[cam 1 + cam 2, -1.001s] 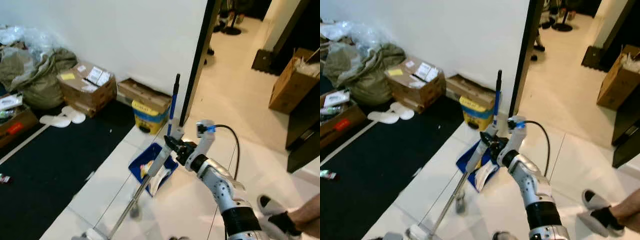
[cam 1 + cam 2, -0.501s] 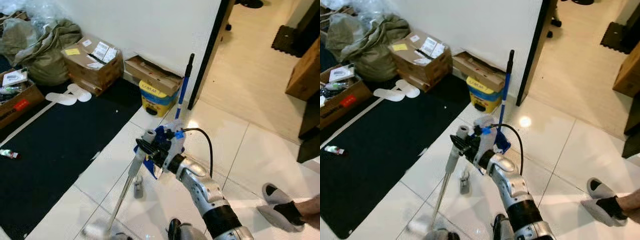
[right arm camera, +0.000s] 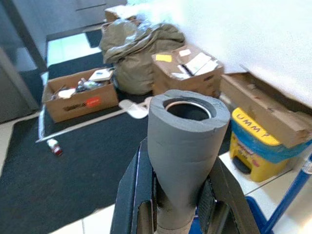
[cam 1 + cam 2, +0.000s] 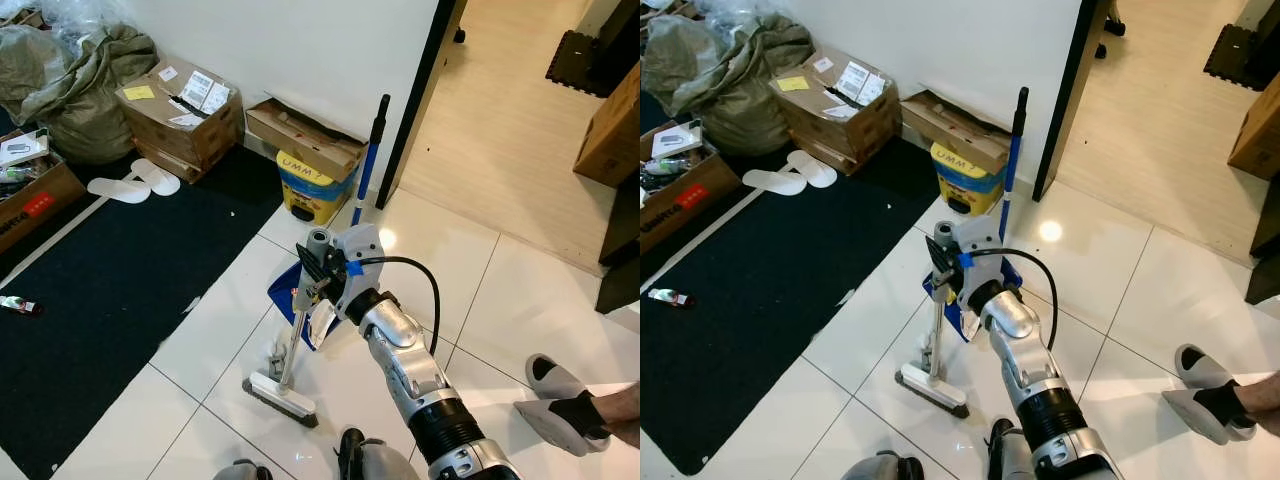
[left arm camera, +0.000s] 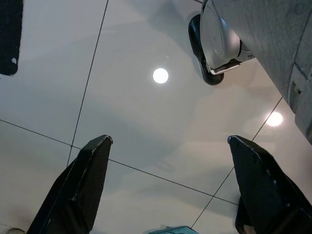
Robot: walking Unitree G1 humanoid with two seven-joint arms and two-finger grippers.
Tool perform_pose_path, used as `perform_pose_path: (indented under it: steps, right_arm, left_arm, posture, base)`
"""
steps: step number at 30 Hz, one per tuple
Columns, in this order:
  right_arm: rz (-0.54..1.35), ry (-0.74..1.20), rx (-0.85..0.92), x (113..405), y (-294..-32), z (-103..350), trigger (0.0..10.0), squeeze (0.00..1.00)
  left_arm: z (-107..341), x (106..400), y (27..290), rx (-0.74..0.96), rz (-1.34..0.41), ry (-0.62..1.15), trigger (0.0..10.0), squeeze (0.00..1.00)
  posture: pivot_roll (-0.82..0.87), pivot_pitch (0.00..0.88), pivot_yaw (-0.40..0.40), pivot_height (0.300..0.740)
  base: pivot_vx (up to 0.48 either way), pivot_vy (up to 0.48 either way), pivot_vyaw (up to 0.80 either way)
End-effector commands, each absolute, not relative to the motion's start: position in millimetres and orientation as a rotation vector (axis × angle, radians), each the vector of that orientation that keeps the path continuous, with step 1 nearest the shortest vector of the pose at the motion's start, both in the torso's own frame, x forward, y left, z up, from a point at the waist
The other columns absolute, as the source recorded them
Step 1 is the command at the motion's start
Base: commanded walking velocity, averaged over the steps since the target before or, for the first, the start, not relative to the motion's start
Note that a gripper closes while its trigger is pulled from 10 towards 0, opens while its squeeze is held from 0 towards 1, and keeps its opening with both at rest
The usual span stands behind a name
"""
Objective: Sweep floor
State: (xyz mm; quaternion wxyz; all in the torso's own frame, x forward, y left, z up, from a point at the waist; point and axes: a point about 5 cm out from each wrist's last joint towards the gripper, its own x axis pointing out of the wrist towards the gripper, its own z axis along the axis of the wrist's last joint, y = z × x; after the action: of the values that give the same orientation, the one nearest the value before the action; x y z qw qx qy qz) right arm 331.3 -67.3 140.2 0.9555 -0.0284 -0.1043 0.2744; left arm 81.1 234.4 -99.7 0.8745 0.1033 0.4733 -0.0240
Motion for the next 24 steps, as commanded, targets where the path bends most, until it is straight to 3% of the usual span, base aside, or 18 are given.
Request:
perform_pose_path:
  steps: [1,8,24]
  right_arm:
    - [0.513,-0.279,-0.081,333,-73,146,10.0,0.0]
    - [0.389,-0.419,-0.066,343,-87,170,10.0,0.0]
    - [0.279,-0.541,-0.099,354,-101,198,10.0,0.0]
  left_arm:
    - [-102,66,239,0.221,-0.054,1.035,10.0,0.0]
    - [-102,61,238,0.222,-0.059,1.042,10.0,0.0]
    - [-102,68,238,0.224,-0.064,1.027,10.0,0.0]
  posture:
    - [0.08,0.32,0.002,0.74]
    - [0.08,0.317,0.004,0.74]
    - [0.08,0.295,0.005,0.74]
  base:
    - [0.0,0.0,0.0]
    - [0.0,0.0,0.0]
    - [0.0,0.0,0.0]
